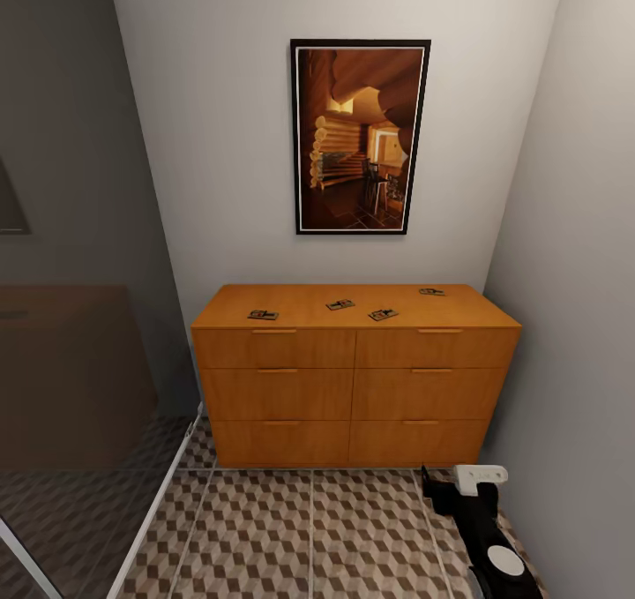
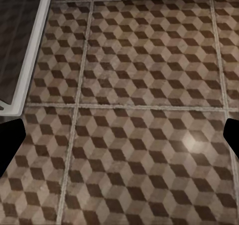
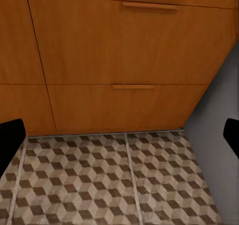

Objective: Take the four mousetraps from the cabinet in the bathroom and place them on the bathroom floor. Make sure all four end up on the same floor surface, and ensure that at least two of them are either under or directly next to the same bathroom sink.

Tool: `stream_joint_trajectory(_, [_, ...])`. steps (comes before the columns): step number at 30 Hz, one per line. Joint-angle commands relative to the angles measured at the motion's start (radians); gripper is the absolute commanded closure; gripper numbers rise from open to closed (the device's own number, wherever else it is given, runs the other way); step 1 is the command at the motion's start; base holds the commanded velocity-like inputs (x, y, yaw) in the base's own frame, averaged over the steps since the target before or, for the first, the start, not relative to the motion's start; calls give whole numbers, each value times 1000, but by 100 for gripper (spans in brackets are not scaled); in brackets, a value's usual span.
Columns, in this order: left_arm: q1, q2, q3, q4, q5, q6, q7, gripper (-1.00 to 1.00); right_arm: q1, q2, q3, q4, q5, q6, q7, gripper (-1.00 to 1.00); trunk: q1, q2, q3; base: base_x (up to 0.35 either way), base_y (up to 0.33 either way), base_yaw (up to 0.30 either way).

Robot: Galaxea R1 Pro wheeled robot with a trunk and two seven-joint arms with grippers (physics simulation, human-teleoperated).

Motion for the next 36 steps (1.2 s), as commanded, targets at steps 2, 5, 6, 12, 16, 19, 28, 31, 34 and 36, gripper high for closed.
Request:
stream_joint_trajectory(2, [0,0,-1,1,0,-2,3,-100,-12,0,0,-13,11,25,-2,-100,0,-1,-1,0,0,0])
stream_joint_trajectory(5, [0,0,-1,3,0,-2,3,-100,-32,0,0,-22,17,49,-3,-100,0,-1,-1,0,0,0])
stream_joint_trajectory(6, [0,0,-1,3,0,-2,3,-100,-39,0,0,-24,19,57,-2,-100,0,-1,-1,0,0,0])
stream_joint_trajectory(12, [0,-1,-1,5,0,-2,3,-100,-86,0,0,-30,23,105,-4,-100,0,-1,-1,0,0,0])
stream_joint_trajectory(16, [0,-1,-1,5,0,-2,3,-100,-123,0,0,-31,24,135,-10,-100,0,-1,-1,0,0,0])
stream_joint_trajectory(19, [0,-1,0,9,0,-2,3,-100,-152,0,0,-32,25,159,-13,-100,0,-1,-1,0,0,0])
stream_joint_trajectory(28, [0,-1,0,16,1,-2,3,-100,-230,-1,0,-32,28,234,-15,-100,0,-1,-1,0,0,0])
stream_joint_trajectory(31, [0,-1,1,24,0,-2,3,-100,-266,-2,0,-32,40,266,-15,-100,0,-1,-1,0,0,0])
stream_joint_trajectory(34, [0,-1,1,31,1,-3,3,-100,-302,-2,0,-32,59,287,-15,-100,0,-1,-1,0,0,0])
stream_joint_trajectory(36, [0,0,0,38,1,-3,3,-100,-320,-3,0,-31,70,298,-14,-100,0,-1,-1,0,0,0])
